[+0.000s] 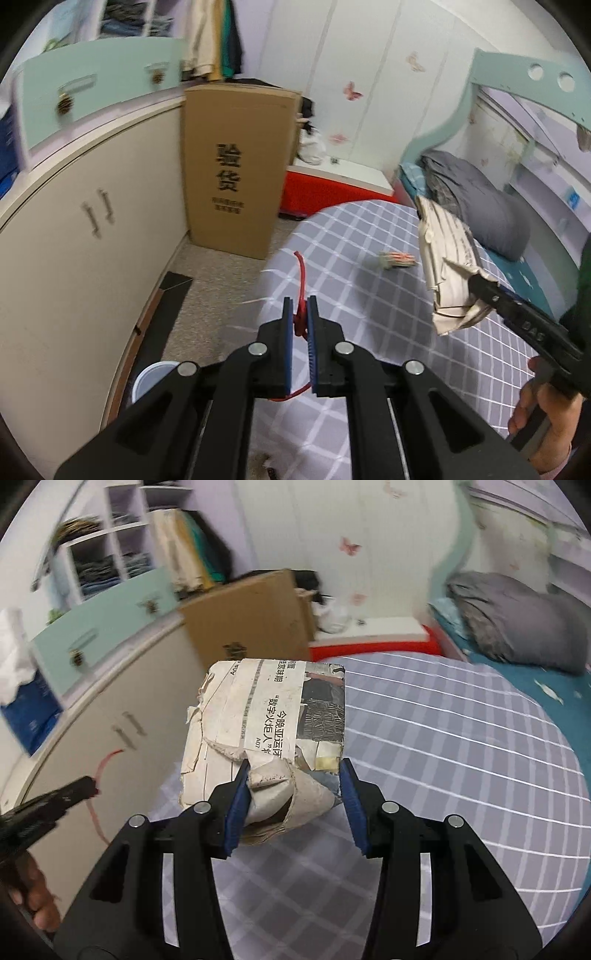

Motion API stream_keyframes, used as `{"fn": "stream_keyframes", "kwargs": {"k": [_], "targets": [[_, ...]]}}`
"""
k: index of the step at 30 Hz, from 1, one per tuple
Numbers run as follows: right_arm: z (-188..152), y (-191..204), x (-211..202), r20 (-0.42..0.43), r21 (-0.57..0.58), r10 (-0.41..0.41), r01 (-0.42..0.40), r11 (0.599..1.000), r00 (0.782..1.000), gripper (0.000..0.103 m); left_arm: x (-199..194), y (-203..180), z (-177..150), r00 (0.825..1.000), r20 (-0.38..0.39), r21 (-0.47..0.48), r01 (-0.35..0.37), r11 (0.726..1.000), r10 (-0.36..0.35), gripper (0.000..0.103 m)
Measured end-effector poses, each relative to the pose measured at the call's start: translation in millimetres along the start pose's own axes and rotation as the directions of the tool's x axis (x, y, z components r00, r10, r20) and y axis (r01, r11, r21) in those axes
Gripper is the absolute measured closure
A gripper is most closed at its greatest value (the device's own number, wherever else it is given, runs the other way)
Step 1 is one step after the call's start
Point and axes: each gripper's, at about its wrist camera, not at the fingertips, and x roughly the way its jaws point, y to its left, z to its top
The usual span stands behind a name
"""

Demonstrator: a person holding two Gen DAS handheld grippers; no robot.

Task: Collect trash
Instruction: 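Grasp the newspaper bundle with the right tool while the left tool grasps the red string, then carry both items over the wastebasket and open both tools to drop them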

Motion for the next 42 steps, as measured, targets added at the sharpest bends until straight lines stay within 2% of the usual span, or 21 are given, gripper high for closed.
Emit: {"fn": "stream_keyframes", "kwargs": {"k": [4,10,15,21,28,29,30,31,32,35,37,42], "targets": [[-4,55,6,-0.022,-0.063,0.098,-0.100,0.993,0.995,0.057,-12,36,-9,0.999,0.004,-0.052,-0.035,0.998,0.036,0.096],[-21,131,27,-0.090,-0.154,0.188,-0.200,0.968,0.978,0.057,-20,94,-31,0.994,-0.014,-0.123,-0.108,0.987,0.107,0.096],[-49,186,56,-0.174,-0.209,0.229,-0.263,0.942,0.958,0.057,-14,148,-54,0.983,-0.060,-0.194,-0.182,0.964,0.173,0.096],[-88,236,94,-0.269,-0.248,0.245,-0.313,0.917,0.931,0.057,-3,209,-82,0.968,-0.121,-0.274,-0.244,0.930,0.218,0.096],[-121,270,144,-0.362,-0.245,0.249,-0.350,0.904,0.898,0.052,17,259,-106,0.944,-0.190,-0.324,-0.321,0.890,0.271,0.096],[-124,273,151,-0.367,-0.244,0.253,-0.355,0.903,0.895,0.047,20,264,-109,0.940,-0.199,-0.328,-0.331,0.885,0.277,0.096],[-128,277,160,-0.372,-0.244,0.252,-0.356,0.902,0.893,0.034,25,271,-113,0.936,-0.213,-0.333,-0.341,0.879,0.282,0.096],[-132,280,169,-0.388,-0.242,0.248,-0.358,0.902,0.888,0.026,28,276,-116,0.933,-0.223,-0.337,-0.345,0.876,0.282,0.096],[-138,282,178,-0.406,-0.238,0.246,-0.362,0.901,0.880,0.021,32,280,-119,0.930,-0.235,-0.341,-0.350,0.872,0.282,0.096],[-153,287,197,-0.435,-0.261,0.199,-0.335,0.906,0.878,0.021,45,289,-129,0.921,-0.274,-0.345,-0.362,0.866,0.275,0.096],[-158,285,202,-0.450,-0.248,0.198,-0.334,0.909,0.871,0.021,51,290,-135,0.919,-0.288,-0.340,-0.362,0.868,0.270,0.096],[-158,280,201,-0.418,-0.283,0.152,-0.287,0.915,0.895,0.021,66,285,-140,0.917,-0.312,-0.328,-0.349,0.878,0.248,0.096]]}}
